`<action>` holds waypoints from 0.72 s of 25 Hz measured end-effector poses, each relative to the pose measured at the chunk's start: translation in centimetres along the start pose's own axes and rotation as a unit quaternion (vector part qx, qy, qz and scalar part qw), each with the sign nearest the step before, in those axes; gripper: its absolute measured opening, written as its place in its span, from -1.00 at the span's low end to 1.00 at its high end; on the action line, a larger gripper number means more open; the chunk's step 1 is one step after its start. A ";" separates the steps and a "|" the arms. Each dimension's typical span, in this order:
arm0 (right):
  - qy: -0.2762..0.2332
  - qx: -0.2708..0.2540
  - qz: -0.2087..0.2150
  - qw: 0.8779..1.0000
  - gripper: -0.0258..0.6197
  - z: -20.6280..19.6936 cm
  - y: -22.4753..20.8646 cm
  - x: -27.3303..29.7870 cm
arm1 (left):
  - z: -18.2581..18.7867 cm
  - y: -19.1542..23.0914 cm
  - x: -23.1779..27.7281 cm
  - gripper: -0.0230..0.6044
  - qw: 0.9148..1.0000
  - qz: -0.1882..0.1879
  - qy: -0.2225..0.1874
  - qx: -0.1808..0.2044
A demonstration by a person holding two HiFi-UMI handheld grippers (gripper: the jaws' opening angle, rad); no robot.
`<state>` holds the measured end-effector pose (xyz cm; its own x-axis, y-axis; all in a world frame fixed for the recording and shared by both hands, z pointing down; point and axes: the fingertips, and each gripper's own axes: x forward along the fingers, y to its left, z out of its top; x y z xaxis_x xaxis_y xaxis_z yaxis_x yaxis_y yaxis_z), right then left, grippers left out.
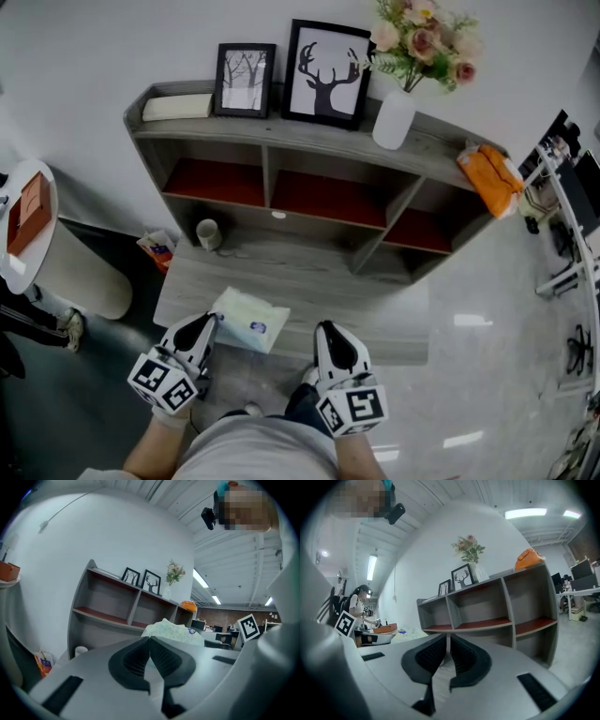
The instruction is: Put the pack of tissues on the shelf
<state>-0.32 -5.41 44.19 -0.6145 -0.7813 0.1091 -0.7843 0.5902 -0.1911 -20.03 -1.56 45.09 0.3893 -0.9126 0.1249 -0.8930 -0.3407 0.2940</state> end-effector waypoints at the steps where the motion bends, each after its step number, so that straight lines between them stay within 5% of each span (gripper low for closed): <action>1: -0.001 0.000 0.005 1.000 -0.81 0.4 -0.7 0.5 | 0.3 -0.1 0.9 -0.87 1.000 0.003 -0.001 0.002; 18: -0.009 0.001 0.079 0.997 -0.81 5.7 -12.3 4.6 | 4.0 -4.9 14.9 -0.87 0.998 0.062 -0.022 0.020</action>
<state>6.94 -17.42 41.48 -0.7287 -0.6823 0.0591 -0.6776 0.7059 -0.2062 -10.74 -14.42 41.72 0.2665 -0.9568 0.1165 -0.9420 -0.2329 0.2417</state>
